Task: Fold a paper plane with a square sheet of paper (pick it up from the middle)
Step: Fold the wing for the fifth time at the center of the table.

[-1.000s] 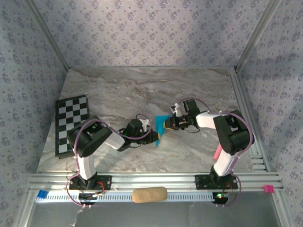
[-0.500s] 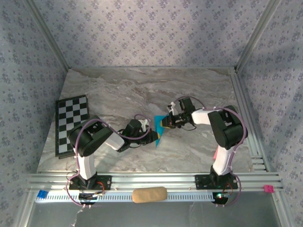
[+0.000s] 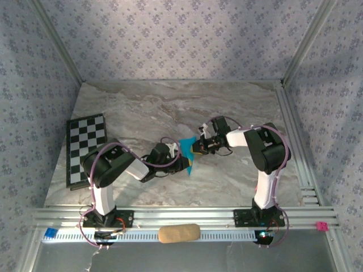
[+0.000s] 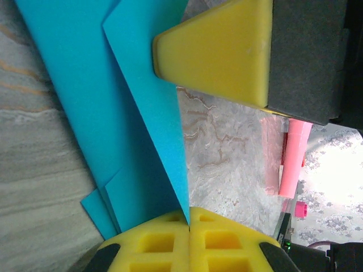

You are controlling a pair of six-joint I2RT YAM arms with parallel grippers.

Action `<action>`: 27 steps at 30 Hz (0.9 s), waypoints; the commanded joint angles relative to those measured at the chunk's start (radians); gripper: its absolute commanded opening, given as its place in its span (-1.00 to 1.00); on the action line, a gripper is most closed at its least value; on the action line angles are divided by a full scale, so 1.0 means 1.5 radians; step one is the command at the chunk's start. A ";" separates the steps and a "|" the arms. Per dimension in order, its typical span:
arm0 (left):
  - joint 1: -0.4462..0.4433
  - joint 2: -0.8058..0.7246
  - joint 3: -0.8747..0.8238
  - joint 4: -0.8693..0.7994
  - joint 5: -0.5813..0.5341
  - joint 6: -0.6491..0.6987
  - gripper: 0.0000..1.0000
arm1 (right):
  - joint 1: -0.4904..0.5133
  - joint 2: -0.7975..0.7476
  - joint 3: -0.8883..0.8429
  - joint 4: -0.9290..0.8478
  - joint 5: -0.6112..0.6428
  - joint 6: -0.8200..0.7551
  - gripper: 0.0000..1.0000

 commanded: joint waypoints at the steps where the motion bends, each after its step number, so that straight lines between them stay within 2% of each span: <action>1: 0.001 0.025 -0.016 -0.117 -0.021 0.023 -1.00 | 0.007 0.030 0.007 -0.023 0.043 -0.003 -0.87; 7: -0.001 -0.006 0.009 -0.198 -0.014 0.080 -1.00 | 0.000 -0.015 -0.007 -0.017 0.052 0.017 -0.81; 13: -0.004 -0.047 0.051 -0.341 0.026 0.251 -1.00 | -0.056 -0.167 -0.104 0.001 0.115 0.050 -0.62; 20: -0.015 -0.047 0.086 -0.335 0.113 0.361 -1.00 | -0.130 -0.339 -0.241 -0.005 0.128 0.042 -0.62; 23: -0.018 -0.052 0.077 -0.295 0.115 0.372 -1.00 | -0.131 -0.400 -0.280 0.004 0.122 0.037 -0.64; 27: -0.029 -0.069 0.067 -0.294 0.067 0.391 -1.00 | -0.117 -0.440 -0.296 0.010 0.113 0.023 -0.67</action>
